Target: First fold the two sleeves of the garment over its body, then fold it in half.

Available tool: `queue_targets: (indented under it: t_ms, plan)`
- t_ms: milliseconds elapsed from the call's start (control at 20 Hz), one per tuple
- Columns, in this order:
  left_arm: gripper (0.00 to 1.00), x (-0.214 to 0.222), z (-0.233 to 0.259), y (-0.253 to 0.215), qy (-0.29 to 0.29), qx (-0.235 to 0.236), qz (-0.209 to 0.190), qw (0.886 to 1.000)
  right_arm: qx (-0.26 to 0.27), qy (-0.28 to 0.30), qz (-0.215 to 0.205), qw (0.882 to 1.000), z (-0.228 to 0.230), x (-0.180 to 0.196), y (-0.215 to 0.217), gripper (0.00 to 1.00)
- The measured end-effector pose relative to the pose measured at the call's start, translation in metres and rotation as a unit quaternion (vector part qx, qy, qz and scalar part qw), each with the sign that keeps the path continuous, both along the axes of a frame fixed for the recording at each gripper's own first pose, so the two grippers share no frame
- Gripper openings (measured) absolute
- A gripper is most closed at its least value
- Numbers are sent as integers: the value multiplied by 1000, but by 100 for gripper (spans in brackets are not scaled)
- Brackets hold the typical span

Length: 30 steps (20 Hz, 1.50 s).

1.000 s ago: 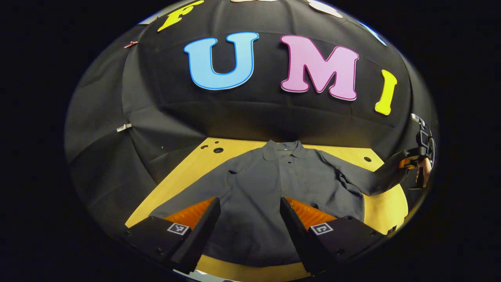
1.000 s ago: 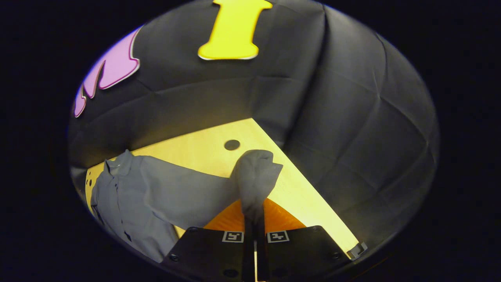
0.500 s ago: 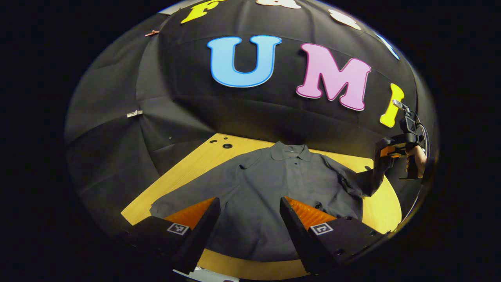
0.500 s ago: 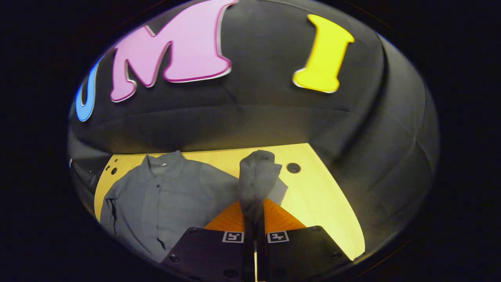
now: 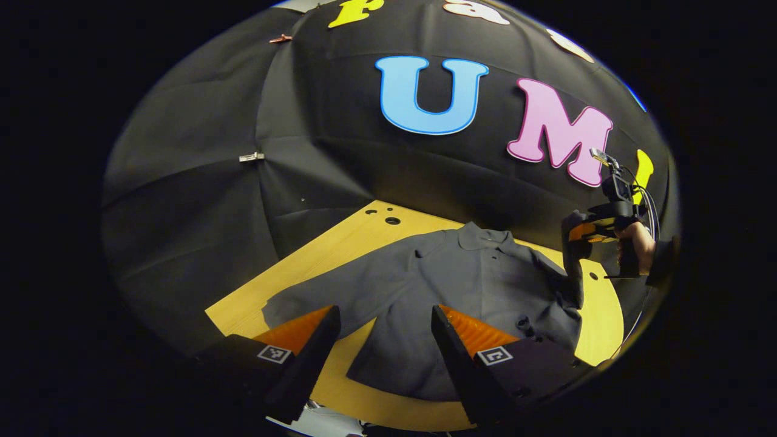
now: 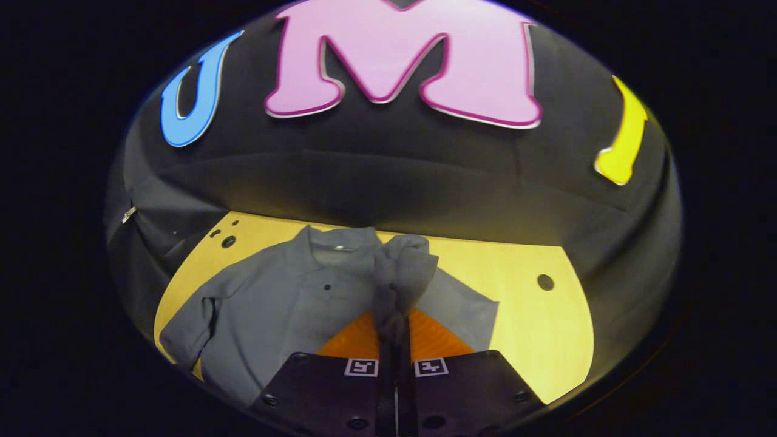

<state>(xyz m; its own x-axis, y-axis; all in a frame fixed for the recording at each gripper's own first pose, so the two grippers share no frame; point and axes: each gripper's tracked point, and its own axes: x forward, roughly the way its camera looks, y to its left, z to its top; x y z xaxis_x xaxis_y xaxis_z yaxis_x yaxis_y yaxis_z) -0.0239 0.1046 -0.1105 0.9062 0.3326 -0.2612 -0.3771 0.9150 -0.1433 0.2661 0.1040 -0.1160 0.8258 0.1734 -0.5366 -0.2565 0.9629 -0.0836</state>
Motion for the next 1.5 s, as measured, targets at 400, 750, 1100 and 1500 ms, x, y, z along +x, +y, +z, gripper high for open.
queue_targets:
  t_ms: [400, 750, 1100, 1500]
  plan:
    - [95, -2, -21, 34, 11, -28, 57, 998, -3, 49, 67, 997, -56, -11, 114, 7]
    - [95, -4, -35, 68, 18, -25, 74, 997, -33, 79, 131, 988, -103, -37, 198, 7]
    - [95, -12, -60, 89, 33, -64, 105, 992, -50, 112, 161, 979, -141, -57, 241, 23]
    - [95, -12, -60, 104, 39, -53, 97, 993, -23, 142, 162, 976, -128, -79, 239, 79]
